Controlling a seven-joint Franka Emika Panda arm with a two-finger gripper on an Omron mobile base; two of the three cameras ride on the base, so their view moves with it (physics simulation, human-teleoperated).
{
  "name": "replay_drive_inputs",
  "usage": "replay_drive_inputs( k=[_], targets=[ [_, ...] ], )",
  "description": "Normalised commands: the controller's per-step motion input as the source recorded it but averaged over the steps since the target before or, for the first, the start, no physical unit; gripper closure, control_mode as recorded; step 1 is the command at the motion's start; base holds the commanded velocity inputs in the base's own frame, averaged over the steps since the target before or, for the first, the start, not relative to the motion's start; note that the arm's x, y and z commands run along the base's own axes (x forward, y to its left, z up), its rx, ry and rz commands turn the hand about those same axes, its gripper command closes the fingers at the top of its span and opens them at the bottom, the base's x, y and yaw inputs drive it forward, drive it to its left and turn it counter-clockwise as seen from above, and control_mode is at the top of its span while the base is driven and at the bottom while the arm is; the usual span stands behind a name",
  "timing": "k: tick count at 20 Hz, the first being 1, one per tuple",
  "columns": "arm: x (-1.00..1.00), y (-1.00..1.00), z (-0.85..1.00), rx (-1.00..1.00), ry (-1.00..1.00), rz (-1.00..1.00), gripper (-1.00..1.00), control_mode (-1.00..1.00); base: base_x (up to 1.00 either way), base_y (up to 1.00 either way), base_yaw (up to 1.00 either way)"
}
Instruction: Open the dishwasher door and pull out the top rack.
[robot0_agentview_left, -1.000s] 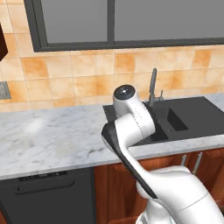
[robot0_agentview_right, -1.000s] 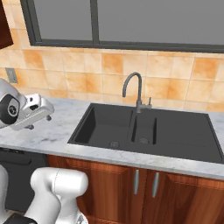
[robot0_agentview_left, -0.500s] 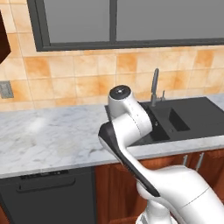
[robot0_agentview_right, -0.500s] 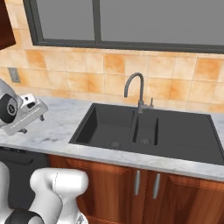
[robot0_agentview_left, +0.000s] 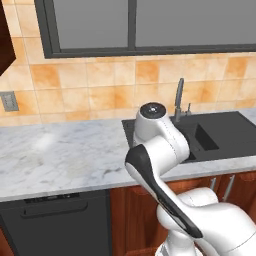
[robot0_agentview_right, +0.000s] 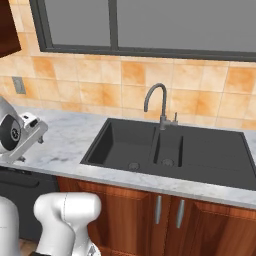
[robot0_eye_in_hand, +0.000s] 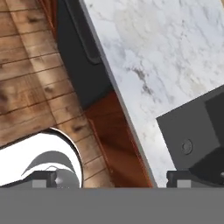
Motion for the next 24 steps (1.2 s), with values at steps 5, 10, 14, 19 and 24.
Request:
replay_drive_inputs(
  k=[5, 10, 14, 19, 24],
  targets=[
    [-0.43, 0.00, -0.26, -0.05, 0.00, 0.46, -1.00, -1.00, 0.00, 0.00, 0.00],
    [-0.14, 0.02, -0.12, -0.06, 0.00, 0.36, -1.00, -1.00, 0.00, 0.00, 0.00],
    [0.05, 0.11, 0.01, -0.04, 0.00, 0.03, -1.00, -1.00, 0.00, 0.00, 0.00],
    [0.00, 0.00, 0.00, 0.00, 0.00, 0.00, -1.00, 1.00, 0.03, 0.11, 0.00],
    [0.00, 0.00, 0.00, 0.00, 0.00, 0.00, -1.00, 1.00, 0.01, 0.09, 0.00]
  ],
)
